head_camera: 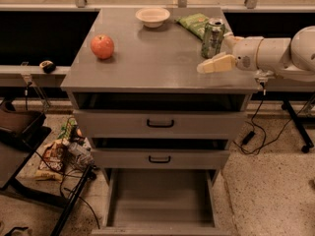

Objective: Place green can into bottom drawer

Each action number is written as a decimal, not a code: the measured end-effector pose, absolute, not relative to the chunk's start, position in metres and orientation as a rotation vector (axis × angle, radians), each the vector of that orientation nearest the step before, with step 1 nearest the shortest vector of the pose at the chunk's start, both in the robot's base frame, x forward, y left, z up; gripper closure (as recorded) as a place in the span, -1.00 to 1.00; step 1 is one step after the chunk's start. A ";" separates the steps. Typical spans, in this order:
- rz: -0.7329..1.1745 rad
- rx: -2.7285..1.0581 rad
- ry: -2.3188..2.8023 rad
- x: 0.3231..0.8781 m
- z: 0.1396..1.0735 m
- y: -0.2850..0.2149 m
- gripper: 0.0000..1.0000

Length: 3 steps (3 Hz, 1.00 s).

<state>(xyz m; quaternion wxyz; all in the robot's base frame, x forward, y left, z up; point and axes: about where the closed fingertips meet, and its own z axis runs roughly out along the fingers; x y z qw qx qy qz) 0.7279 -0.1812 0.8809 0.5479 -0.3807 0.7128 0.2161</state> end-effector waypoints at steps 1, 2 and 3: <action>0.485 -0.868 1.660 0.751 0.885 -0.199 -1.00; 0.460 -0.839 1.643 0.770 0.888 -0.211 -1.00; 0.449 -0.818 1.638 0.784 0.889 -0.214 -1.00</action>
Offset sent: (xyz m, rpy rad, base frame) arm 0.0629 -0.0519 0.0148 0.0346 -0.0975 -0.1034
